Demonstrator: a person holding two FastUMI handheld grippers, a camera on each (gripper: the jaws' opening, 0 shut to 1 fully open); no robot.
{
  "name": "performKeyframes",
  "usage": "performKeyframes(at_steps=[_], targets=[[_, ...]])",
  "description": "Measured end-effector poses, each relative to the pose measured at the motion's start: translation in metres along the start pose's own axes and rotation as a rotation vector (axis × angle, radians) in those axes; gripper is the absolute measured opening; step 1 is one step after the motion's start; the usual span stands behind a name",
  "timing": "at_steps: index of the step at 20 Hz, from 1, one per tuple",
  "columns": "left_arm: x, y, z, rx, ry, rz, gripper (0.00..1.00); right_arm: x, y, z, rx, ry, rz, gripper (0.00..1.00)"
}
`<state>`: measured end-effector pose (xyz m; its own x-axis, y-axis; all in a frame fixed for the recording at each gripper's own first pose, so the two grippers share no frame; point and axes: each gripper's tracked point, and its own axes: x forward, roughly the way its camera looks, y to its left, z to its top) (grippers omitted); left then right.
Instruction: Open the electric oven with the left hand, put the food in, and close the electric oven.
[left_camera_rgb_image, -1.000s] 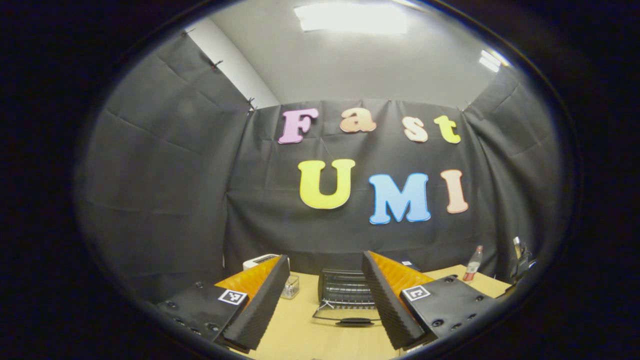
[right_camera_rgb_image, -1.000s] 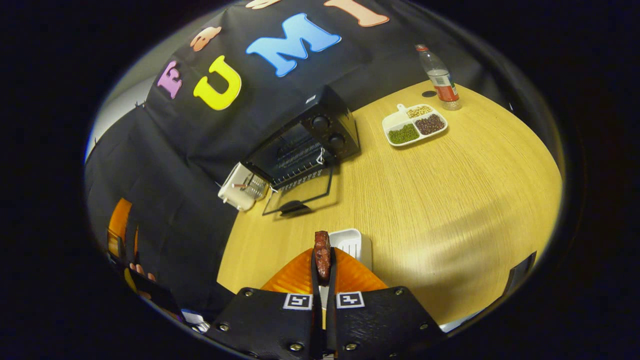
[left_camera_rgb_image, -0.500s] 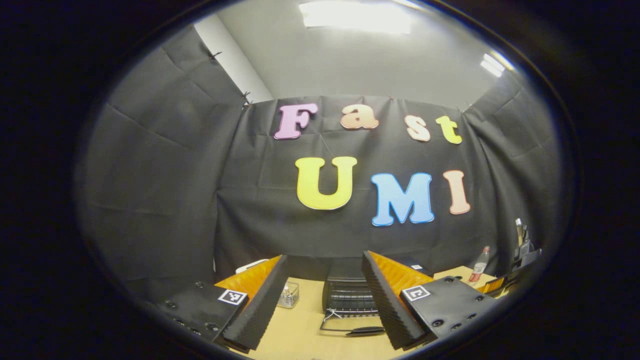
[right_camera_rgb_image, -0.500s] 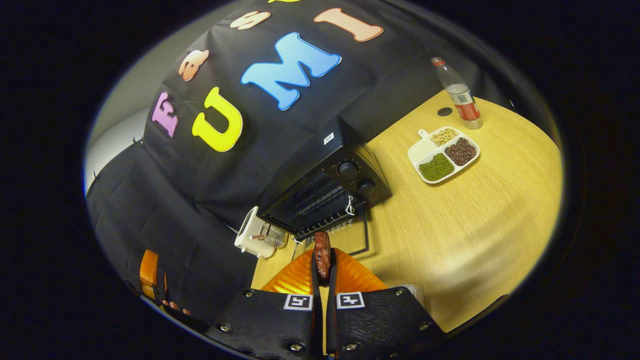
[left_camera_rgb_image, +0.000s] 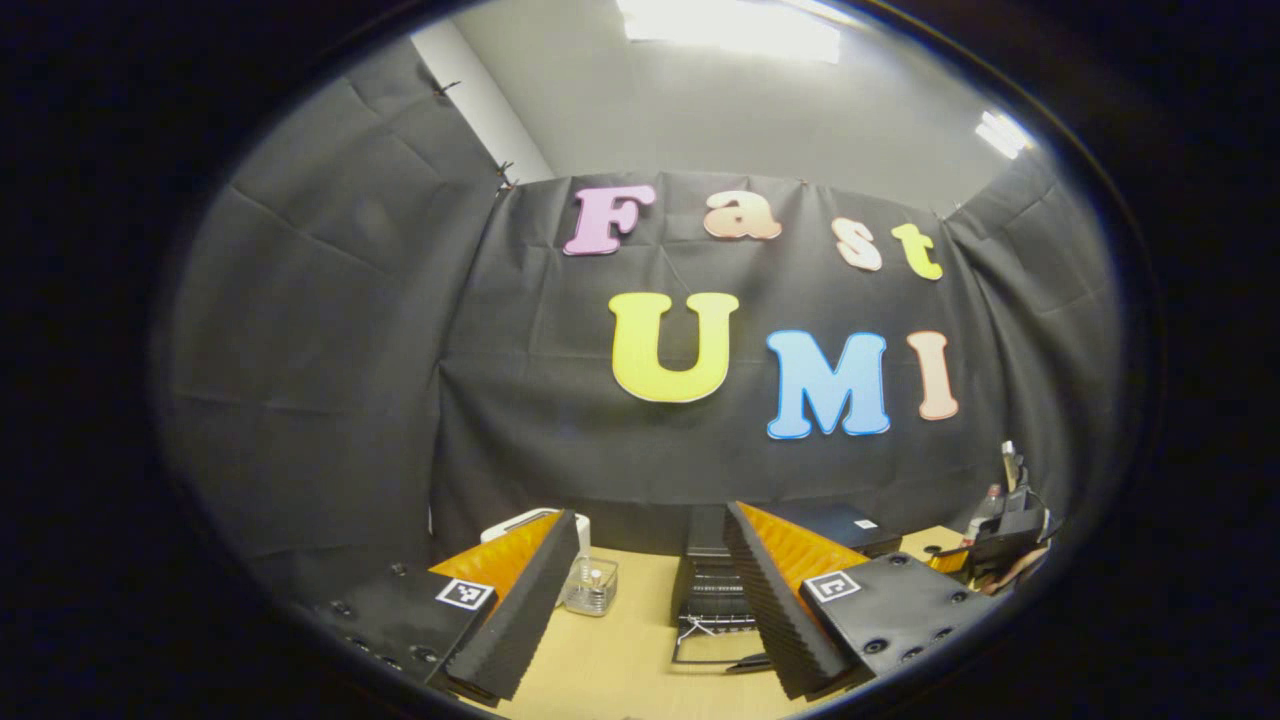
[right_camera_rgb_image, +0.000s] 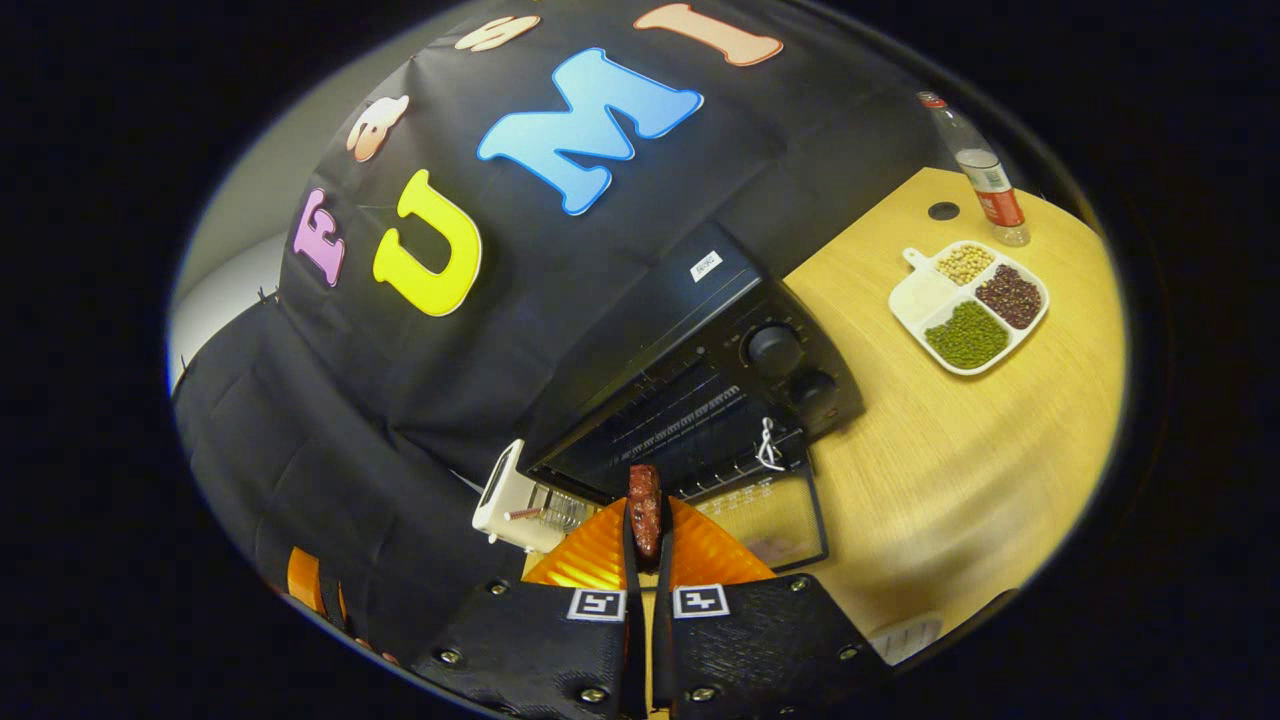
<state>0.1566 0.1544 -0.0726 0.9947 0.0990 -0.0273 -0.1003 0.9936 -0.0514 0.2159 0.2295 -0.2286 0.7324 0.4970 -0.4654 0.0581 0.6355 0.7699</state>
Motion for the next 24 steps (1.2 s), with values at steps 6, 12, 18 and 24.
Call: performKeyframes(at_steps=[6, 12, 18, 24], targets=[[0.023, 0.039, -0.013, 0.033, 0.028, 0.022, 1.0, 0.062, 0.008, 0.004, 0.037, -0.049, 0.01, 0.03], [0.029, 0.066, -0.023, 0.06, 0.059, 0.047, 0.97, 0.111, -0.003, 0.0, 0.068, -0.078, -0.001, 0.03], [0.024, 0.08, -0.035, 0.07, 0.086, 0.069, 0.97, 0.13, -0.025, 0.012, 0.035, -0.117, -0.054, 0.09], [0.024, 0.066, -0.045, 0.066, 0.094, 0.051, 0.97, 0.121, -0.047, 0.026, -0.136, -0.144, -0.162, 0.67]])
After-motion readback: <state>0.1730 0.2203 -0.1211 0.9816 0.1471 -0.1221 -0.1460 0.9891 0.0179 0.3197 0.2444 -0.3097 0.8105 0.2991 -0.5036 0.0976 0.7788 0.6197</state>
